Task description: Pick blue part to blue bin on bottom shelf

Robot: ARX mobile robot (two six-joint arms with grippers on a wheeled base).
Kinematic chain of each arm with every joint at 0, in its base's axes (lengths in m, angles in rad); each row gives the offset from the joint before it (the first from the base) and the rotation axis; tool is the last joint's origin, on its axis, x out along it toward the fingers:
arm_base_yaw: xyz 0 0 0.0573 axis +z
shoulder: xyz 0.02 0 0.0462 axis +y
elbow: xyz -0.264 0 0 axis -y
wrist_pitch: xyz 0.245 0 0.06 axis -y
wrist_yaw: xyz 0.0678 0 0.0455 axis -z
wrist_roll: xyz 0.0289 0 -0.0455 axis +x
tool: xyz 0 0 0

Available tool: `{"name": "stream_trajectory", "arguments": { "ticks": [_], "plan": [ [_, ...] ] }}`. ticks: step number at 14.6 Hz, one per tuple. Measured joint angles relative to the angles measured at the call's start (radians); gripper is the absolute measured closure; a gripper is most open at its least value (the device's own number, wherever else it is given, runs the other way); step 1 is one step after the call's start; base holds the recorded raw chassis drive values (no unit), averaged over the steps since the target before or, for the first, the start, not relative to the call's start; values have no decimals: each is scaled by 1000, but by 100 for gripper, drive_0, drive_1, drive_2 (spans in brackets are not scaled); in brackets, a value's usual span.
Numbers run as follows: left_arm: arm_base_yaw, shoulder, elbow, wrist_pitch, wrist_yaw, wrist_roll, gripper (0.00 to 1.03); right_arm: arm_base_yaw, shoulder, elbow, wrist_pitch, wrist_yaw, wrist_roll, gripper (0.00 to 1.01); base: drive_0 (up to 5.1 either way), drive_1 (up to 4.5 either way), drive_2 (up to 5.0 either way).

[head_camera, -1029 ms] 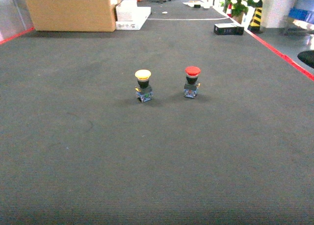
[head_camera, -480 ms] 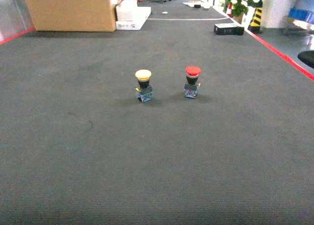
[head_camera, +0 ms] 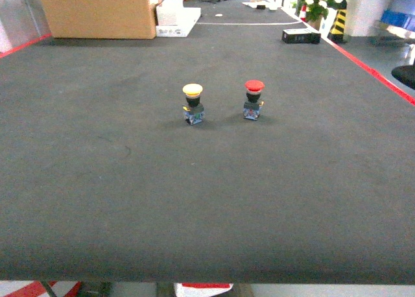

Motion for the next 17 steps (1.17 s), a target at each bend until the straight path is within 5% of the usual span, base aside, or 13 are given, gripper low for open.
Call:
{"name": "stream_trajectory", "arguments": {
  "ticks": [8,17],
  "plan": [
    [-1,-2,0,1,-2,0,60,0,0,0,1,0,0,3,-2,-109,106],
    [0,-3,0,2,-2,0,60,0,0,0,1,0,0,3,-153,-153,-153]
  ]
}}
